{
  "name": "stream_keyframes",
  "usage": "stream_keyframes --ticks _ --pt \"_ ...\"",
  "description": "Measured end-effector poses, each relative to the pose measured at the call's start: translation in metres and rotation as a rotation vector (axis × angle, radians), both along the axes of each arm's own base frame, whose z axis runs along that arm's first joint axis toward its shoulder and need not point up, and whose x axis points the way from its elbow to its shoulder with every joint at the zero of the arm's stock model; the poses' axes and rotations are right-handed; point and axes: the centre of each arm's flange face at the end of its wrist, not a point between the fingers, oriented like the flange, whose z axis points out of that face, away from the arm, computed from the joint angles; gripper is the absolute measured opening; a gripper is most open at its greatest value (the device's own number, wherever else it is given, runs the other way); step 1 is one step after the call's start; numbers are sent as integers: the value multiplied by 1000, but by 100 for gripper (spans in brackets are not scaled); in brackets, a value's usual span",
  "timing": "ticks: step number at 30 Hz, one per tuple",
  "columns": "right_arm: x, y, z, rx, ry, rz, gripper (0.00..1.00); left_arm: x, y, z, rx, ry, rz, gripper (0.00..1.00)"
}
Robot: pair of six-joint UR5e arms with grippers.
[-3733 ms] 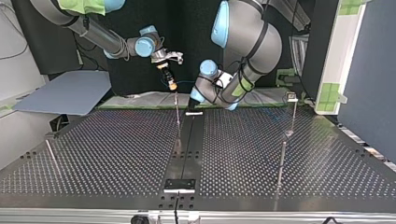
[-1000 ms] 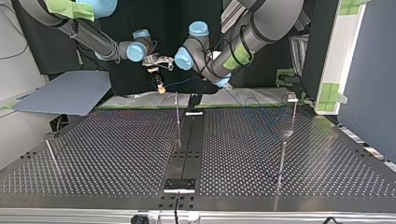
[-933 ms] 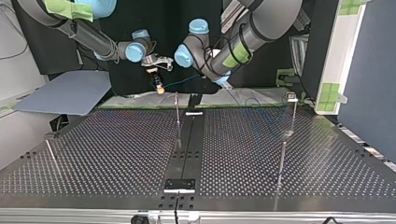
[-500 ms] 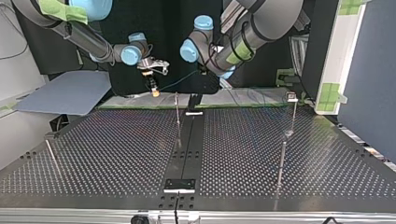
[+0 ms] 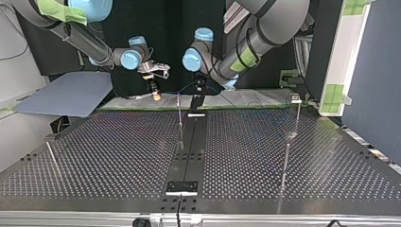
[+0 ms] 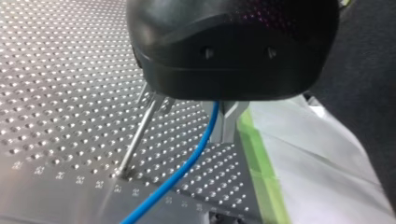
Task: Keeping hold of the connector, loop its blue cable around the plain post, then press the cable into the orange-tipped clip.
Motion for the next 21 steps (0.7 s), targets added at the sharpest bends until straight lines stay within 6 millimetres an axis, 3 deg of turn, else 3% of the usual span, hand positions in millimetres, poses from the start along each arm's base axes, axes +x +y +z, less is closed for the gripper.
stream_keyframes --ticks 7,21 --pt "-5 -8 2 -4 -3 -12 0 18 2 -17 -39 -30 6 0" --pt "-12 -18 5 -5 -20 -21 0 42 7 -13 -79 -75 16 0"
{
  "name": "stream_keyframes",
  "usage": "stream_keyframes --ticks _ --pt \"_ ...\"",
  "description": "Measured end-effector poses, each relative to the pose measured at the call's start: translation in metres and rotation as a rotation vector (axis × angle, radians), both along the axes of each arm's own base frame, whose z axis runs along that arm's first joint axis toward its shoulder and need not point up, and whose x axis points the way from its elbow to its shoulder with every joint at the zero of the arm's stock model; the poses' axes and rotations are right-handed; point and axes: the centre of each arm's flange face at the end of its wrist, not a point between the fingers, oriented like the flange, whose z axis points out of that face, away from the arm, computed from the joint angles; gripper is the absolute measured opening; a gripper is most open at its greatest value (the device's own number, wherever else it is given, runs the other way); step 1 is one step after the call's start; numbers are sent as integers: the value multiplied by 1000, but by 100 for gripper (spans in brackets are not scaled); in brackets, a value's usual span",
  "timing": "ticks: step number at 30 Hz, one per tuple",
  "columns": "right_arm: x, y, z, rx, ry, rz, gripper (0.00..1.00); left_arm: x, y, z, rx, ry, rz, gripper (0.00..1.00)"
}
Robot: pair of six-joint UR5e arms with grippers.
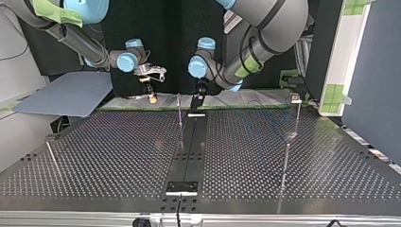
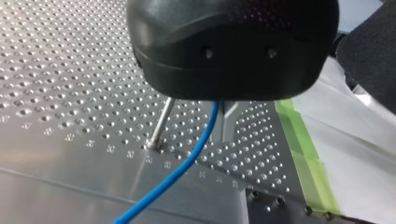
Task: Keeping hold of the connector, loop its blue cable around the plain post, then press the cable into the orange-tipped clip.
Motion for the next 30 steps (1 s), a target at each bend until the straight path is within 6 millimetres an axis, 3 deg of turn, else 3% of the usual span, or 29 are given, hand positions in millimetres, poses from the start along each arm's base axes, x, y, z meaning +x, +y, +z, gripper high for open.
stream_keyframes --ticks 23,30 --pt "-8 -7 2 6 -1 -1 0 -13 -7 -3 27 20 -26 0" --pt "-8 -5 15 -4 18 32 0 -19 -5 -4 72 45 -17 0"
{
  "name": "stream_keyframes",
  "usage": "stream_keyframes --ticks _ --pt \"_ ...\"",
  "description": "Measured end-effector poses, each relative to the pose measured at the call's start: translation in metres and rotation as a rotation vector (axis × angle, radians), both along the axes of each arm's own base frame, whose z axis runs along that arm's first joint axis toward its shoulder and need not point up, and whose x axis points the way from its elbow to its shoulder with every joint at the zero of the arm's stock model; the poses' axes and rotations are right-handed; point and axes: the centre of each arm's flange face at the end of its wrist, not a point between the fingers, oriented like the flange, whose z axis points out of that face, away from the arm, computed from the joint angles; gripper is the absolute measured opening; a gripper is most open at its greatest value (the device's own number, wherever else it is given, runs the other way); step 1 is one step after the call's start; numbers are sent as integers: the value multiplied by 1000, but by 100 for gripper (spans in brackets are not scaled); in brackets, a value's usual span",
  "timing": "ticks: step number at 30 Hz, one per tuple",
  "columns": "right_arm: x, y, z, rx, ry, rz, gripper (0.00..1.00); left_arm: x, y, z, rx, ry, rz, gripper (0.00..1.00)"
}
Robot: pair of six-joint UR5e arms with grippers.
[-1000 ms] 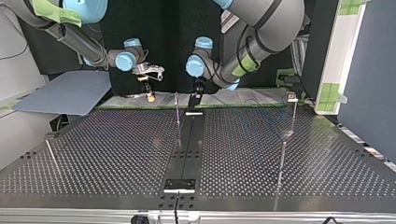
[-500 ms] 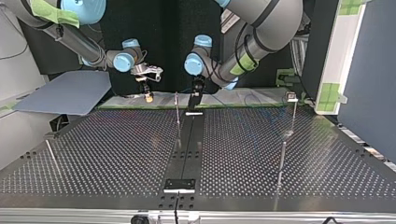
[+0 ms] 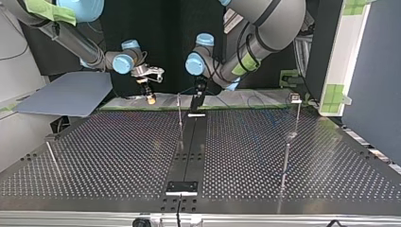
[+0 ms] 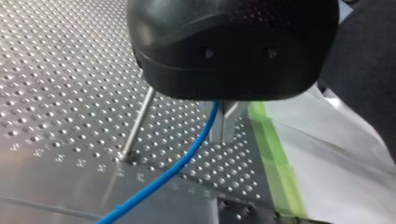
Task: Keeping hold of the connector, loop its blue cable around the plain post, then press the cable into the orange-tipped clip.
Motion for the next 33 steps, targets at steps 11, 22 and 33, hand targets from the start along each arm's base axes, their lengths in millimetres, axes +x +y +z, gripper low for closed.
stream_keyframes --ticks 11,22,33 --pt "-16 0 45 -12 -50 -55 0 -23 -11 8 39 1 -17 0" --pt "-13 1 57 -14 -84 -76 0 -13 -17 16 -19 -40 -46 0" --pt "-10 3 55 -8 -87 -72 0 6 -23 11 -24 -22 -62 0"
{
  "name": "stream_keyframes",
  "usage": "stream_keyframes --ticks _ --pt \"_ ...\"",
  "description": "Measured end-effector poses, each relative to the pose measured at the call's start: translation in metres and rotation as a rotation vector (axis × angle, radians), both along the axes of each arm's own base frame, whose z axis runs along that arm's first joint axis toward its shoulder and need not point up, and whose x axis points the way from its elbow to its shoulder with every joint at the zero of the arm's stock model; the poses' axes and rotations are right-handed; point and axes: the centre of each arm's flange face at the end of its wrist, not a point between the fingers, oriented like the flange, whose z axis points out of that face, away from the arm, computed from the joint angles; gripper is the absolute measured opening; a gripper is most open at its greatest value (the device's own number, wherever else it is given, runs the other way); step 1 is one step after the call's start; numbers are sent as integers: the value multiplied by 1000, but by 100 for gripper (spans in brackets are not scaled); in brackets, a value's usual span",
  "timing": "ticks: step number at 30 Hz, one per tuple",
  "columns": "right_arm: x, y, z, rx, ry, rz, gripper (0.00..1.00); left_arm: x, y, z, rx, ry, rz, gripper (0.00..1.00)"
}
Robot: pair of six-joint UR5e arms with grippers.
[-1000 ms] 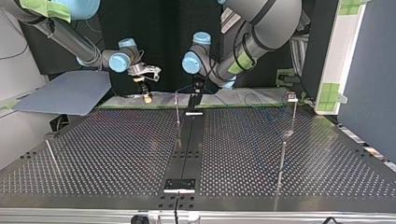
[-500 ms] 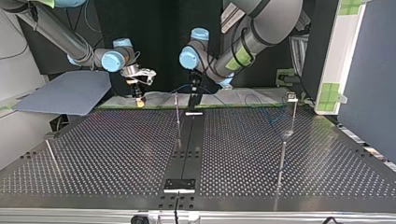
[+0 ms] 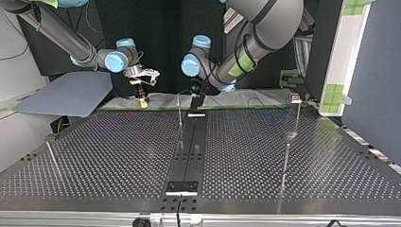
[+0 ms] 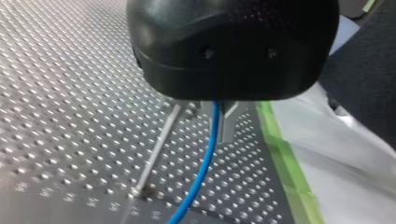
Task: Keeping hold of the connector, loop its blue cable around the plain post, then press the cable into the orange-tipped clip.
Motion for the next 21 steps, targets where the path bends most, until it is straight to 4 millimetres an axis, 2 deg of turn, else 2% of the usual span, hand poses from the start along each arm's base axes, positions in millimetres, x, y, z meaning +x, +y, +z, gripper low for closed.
stream_keyframes --ticks 5,21 --pt "-1 0 -1 1 -1 -1 0 8 3 -3 -6 4 10 0" --pt "-9 -8 -3 -9 -34 -25 0 42 11 11 -51 -13 15 0"
